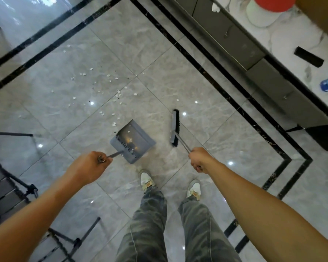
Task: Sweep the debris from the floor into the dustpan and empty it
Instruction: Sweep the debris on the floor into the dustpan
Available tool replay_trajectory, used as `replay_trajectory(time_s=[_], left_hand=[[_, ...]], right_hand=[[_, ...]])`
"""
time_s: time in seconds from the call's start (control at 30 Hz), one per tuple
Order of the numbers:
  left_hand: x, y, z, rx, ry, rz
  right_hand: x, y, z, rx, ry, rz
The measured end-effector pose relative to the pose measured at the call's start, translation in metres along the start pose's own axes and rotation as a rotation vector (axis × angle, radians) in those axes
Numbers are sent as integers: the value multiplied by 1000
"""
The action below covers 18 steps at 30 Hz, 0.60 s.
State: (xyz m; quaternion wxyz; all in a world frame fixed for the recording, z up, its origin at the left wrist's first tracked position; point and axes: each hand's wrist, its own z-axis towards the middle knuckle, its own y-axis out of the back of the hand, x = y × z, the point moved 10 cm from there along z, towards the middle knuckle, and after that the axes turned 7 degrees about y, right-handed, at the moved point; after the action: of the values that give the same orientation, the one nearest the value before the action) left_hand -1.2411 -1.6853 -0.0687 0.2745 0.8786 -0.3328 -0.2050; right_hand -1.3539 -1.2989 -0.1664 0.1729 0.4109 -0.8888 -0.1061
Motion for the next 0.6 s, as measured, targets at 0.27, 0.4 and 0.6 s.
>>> replay_trajectory(time_s=[0.27,0.4,0.6], left_hand=[[23,7,5,-24,31,-46],[21,5,8,-13,53,-104],[23,4,8,-11,154,-162]], right_hand=[[49,78,-9,-147,148,-163],[78,125,17,-235,201,-325],[123,128,52,-212,207,-599]])
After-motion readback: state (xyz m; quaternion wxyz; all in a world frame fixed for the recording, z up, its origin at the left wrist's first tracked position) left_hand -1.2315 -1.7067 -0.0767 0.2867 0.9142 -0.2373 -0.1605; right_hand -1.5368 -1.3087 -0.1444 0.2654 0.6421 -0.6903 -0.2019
